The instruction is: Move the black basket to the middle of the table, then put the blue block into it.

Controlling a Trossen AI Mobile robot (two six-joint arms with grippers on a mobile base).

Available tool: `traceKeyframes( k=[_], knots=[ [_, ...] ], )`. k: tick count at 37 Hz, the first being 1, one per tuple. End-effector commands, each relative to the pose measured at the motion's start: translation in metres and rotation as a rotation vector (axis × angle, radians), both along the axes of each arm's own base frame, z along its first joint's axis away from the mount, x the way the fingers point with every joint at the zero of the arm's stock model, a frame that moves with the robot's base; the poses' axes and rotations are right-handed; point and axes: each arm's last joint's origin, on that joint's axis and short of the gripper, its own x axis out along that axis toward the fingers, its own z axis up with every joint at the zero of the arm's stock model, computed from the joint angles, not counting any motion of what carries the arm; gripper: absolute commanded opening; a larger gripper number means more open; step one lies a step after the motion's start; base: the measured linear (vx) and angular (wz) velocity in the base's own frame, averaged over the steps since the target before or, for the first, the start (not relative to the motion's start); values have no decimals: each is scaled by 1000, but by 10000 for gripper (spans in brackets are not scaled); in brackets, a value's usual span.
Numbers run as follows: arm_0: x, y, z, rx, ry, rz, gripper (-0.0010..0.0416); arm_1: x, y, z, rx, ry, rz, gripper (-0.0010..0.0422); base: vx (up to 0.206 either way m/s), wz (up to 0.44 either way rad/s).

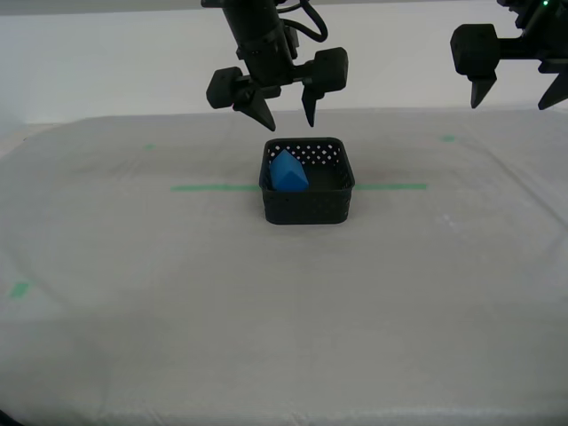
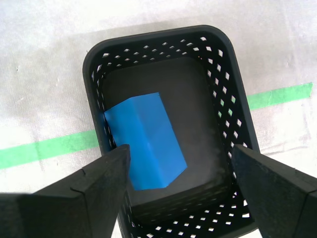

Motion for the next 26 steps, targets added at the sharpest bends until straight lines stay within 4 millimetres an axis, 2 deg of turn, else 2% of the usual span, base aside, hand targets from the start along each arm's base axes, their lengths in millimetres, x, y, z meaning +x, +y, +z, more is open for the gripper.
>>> traceKeyframes(
  k=[1,14,26],
  knots=[
    [0,0,0,-3,-1,-3,398,0,0,0,4,-4,-7,286,0,0],
    [0,0,0,-3,-1,-3,398,-1,1,3,26,-19,-52,267,0,0],
    [0,0,0,-3,-1,-3,398,-4,8,12,64,-20,-100,296,0,0]
  ],
)
